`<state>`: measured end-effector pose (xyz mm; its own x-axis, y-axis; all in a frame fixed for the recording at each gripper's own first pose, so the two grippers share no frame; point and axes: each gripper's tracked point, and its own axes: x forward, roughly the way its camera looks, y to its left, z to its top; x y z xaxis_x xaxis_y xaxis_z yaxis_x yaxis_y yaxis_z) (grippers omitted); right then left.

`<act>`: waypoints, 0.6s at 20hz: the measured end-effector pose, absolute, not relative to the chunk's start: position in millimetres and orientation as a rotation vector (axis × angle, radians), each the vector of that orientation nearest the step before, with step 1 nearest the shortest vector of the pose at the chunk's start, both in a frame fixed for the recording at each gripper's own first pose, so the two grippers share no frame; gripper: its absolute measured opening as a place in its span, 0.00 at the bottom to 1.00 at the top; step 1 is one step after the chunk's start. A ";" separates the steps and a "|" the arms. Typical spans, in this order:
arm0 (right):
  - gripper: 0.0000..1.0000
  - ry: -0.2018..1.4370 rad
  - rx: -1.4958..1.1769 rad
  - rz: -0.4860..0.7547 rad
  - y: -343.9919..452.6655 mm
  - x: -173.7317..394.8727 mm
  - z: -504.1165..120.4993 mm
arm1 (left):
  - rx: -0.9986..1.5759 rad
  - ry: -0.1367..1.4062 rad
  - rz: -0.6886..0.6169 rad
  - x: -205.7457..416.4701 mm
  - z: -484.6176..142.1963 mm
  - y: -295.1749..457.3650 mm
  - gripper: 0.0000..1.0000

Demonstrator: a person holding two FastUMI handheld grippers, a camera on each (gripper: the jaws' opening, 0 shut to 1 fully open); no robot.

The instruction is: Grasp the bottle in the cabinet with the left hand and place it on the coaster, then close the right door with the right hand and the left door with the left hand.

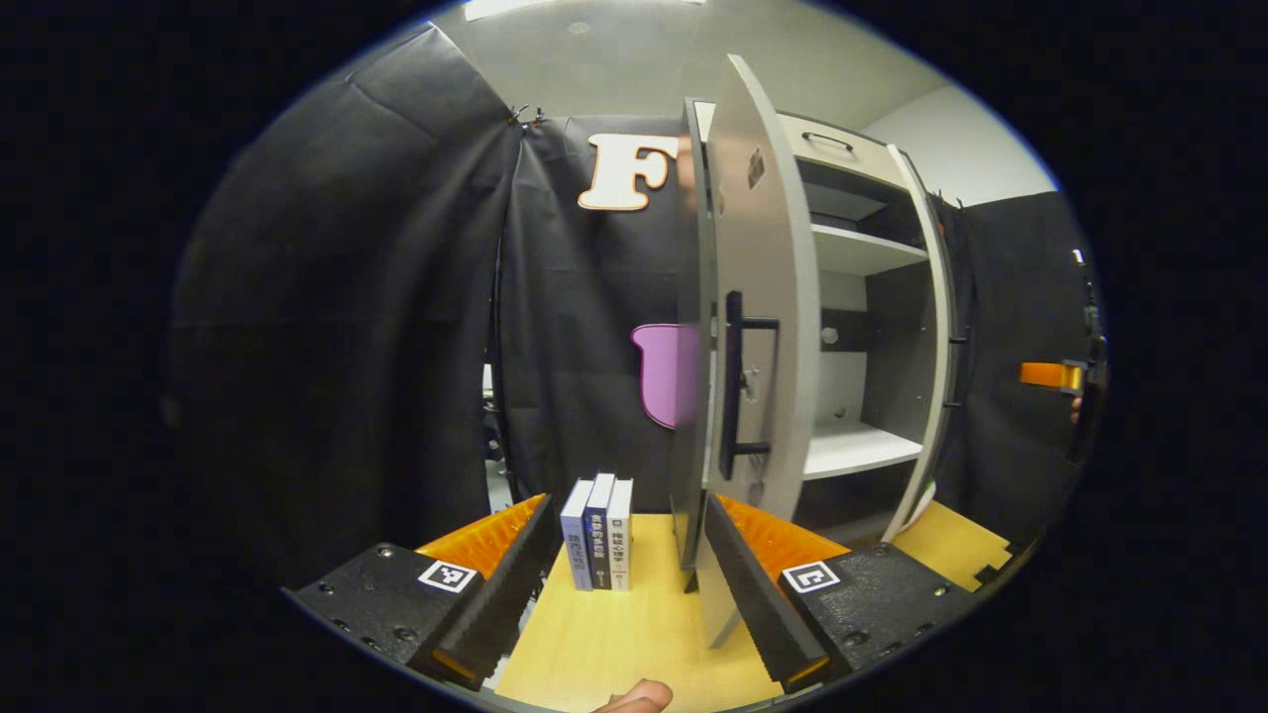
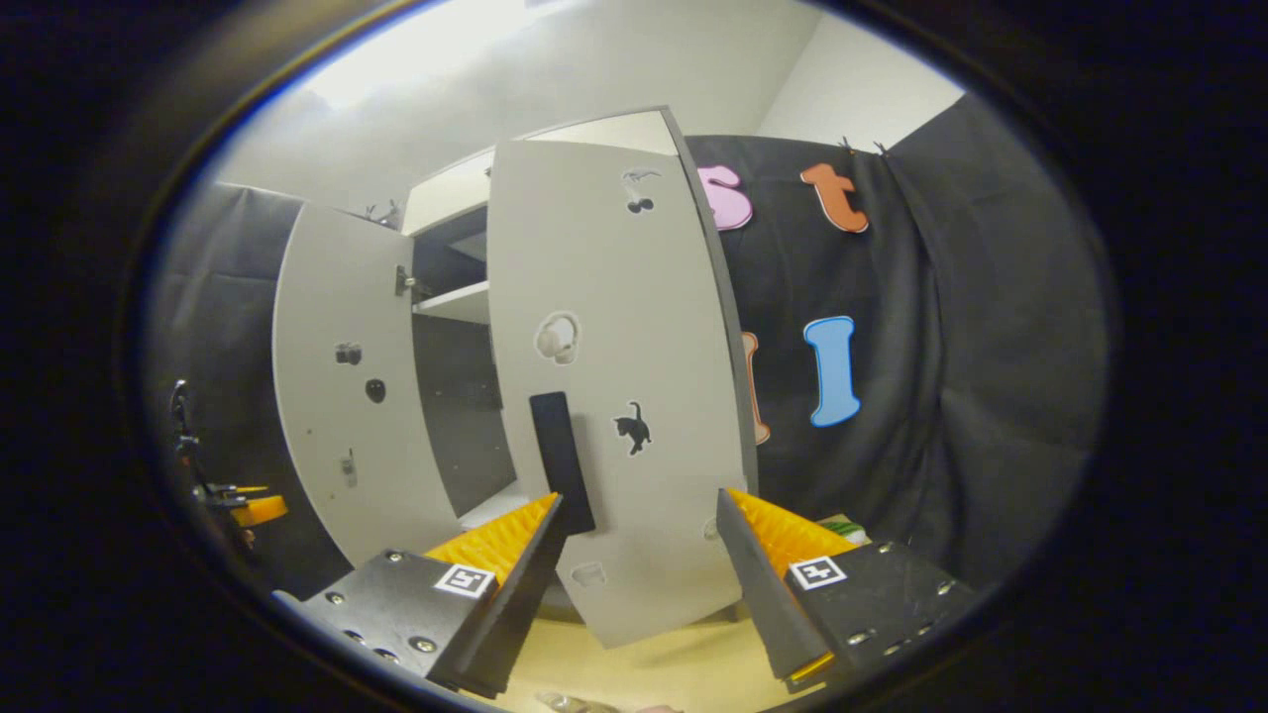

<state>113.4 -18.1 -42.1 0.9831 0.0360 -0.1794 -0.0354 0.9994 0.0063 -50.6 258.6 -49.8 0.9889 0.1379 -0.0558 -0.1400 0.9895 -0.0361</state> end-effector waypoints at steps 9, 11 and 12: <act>0.93 0.143 -0.140 0.057 -28.0 -3.0 -28.9 | -0.022 0.012 0.172 14.7 -15.4 275.2 0.93; 0.92 0.162 -0.142 0.012 -44.9 -22.4 -31.8 | 0.012 0.005 0.168 24.6 -10.1 273.2 0.96; 0.87 0.162 -0.149 -0.016 -53.7 -30.9 -31.2 | 0.015 0.002 0.149 29.4 -6.8 266.2 0.93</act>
